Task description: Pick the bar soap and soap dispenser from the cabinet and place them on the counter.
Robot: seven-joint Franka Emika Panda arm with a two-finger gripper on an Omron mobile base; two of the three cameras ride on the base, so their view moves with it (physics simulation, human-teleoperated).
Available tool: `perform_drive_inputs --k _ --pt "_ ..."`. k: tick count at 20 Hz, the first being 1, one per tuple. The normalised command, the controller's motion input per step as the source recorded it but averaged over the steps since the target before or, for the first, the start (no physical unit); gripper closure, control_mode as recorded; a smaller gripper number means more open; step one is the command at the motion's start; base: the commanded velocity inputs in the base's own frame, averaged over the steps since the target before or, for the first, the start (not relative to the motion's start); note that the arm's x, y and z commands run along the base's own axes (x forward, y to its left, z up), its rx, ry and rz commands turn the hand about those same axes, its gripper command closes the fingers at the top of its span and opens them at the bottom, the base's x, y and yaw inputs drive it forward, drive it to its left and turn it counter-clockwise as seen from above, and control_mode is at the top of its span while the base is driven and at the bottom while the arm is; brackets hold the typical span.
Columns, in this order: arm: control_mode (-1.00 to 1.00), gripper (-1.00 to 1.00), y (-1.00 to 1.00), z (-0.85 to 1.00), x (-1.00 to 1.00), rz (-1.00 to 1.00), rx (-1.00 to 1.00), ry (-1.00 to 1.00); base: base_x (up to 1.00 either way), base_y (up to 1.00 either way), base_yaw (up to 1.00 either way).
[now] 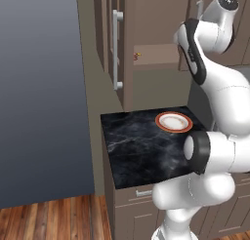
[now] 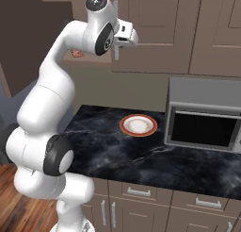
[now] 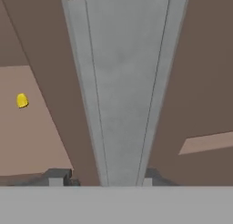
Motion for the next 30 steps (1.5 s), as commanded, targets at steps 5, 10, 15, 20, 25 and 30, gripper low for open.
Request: perform_drive_inputs --k 5,10,15,20,25,30 --pt "-1.00 1.00 -0.09 -0.19 -0.43 0.00 0.00 0.04 0.00 0.00 0.00" --pt "-1.00 1.00 -0.15 -0.20 -0.43 0.00 0.00 0.03 0.00 0.00 0.00" --pt "-1.00 1.00 -0.29 -0.18 -0.50 0.00 0.00 0.00 0.00 0.00 0.00" --pt "-1.00 1.00 -0.48 -0.11 -0.40 0.00 0.00 0.00 0.00 0.00 0.00" --pt "-1.00 1.00 -0.65 -0.09 -0.38 0.02 0.00 0.00 0.00 0.00 0.00" --pt "-1.00 1.00 -0.69 -0.07 -0.37 0.02 0.00 0.00 0.00 0.00 0.00"
